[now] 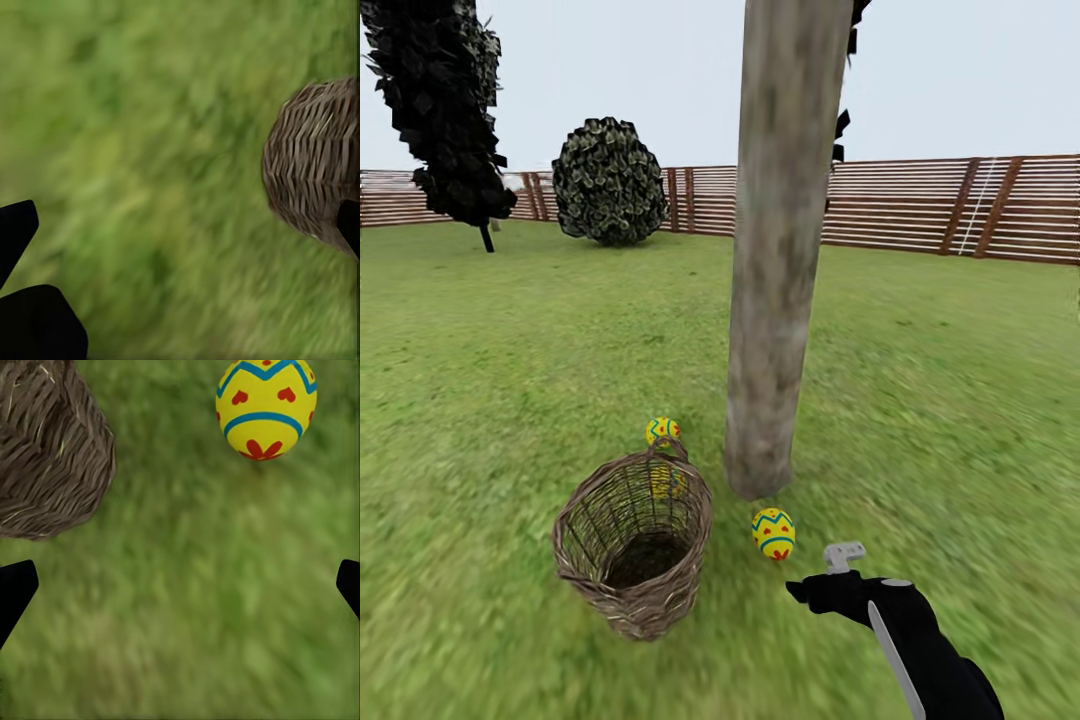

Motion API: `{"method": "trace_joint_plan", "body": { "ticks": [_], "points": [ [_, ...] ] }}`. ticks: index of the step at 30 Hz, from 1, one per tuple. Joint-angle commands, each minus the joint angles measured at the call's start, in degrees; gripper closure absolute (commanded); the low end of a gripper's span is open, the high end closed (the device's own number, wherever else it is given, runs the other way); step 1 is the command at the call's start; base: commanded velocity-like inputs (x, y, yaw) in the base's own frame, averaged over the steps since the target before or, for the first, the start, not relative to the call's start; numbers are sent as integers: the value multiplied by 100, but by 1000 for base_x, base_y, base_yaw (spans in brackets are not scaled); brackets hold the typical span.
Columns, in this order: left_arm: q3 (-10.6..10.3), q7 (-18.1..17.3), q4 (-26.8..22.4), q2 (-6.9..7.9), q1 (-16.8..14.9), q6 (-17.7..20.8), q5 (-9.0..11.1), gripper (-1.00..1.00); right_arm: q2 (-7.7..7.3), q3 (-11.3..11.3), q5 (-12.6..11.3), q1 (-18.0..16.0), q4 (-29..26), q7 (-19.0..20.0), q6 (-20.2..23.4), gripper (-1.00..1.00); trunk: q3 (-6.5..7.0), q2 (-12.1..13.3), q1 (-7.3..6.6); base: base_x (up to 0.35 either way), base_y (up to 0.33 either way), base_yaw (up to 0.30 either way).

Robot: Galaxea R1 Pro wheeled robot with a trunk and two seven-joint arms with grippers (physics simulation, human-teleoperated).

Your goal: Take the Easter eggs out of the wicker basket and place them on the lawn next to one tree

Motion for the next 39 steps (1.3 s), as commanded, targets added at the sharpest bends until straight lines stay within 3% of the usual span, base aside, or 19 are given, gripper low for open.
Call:
{"method": "trace_joint_plan", "body": {
  "ticks": [1, 23, 28, 35, 39],
  "points": [
    [2, 27, -6, -2, -2, 26, 48, -100, -2, 6, 0, -2, -6, 11, 26, -100, 19, 0, -3, 0, 0, 0],
    [-2, 43, 52, -5, -41, 19, 36, -100, -5, 6, 1, -2, -6, 7, 25, -100, 506, 29, -60, 0, 0, 0],
    [-87, 47, 153, -16, -161, 8, 29, -100, -3, 6, 3, -2, -6, 8, 28, -100, 617, 36, -73, 0, 0, 0],
    [-145, 41, 337, -43, -285, -13, -215, -100, -6, 6, 1, -2, -6, 7, 26, -100, 768, 80, -108, 0, 0, 0],
    [-150, 1, 360, -56, -300, -17, -268, -100, -6, 6, 0, -2, -6, 10, 26, -100, 768, 80, -108, 0, 0, 0]
  ]
}}
